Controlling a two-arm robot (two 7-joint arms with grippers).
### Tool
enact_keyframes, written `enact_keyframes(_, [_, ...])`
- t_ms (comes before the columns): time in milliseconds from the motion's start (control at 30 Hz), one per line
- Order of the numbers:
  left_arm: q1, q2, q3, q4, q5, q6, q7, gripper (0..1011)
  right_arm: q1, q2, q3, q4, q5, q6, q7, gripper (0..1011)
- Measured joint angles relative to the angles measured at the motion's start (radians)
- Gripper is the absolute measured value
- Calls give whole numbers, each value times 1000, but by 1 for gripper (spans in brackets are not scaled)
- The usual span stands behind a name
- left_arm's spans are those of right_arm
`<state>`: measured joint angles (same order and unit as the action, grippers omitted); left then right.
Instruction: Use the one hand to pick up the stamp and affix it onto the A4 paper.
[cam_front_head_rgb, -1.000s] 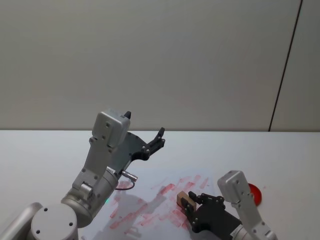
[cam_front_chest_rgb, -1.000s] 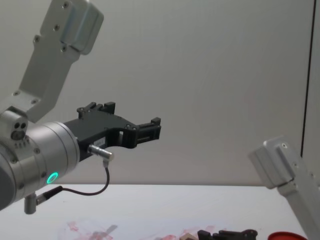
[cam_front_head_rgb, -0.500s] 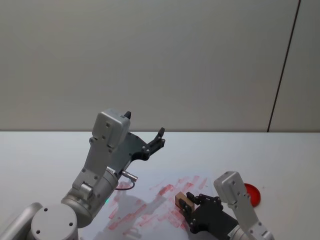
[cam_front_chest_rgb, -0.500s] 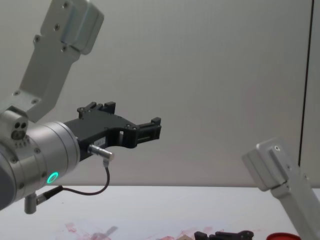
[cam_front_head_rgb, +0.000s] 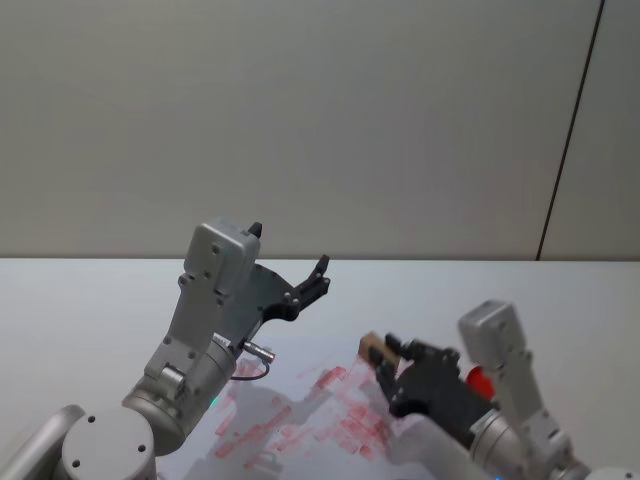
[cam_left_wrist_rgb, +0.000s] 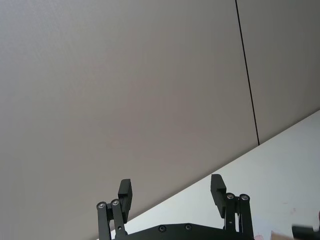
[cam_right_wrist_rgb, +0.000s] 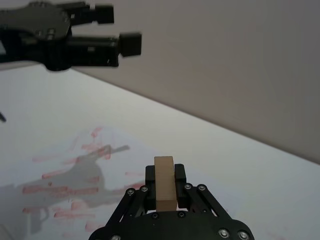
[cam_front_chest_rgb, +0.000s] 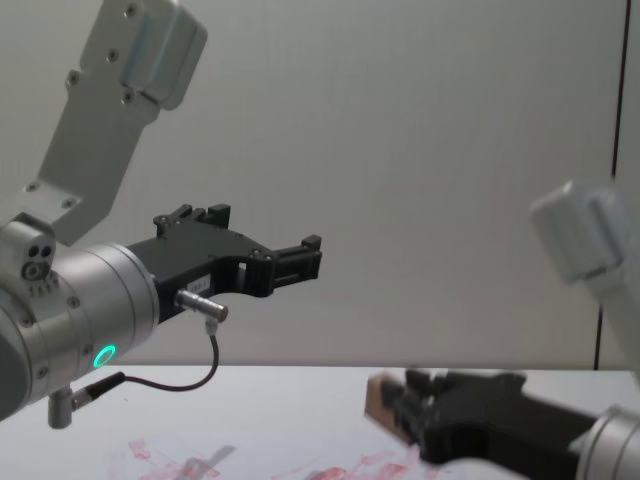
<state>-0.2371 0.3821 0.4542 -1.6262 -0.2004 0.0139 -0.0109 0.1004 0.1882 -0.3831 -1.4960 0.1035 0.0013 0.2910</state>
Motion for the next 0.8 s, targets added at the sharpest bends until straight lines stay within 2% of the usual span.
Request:
enact_keyframes(367, [0,0,0,0,0,0,0,1002,12,32,48,-50,49,-11,-25,208])
enact_keyframes(800, [0,0,0,0,0,0,0,1002,2,79,94,-56,84,-4,-41,208])
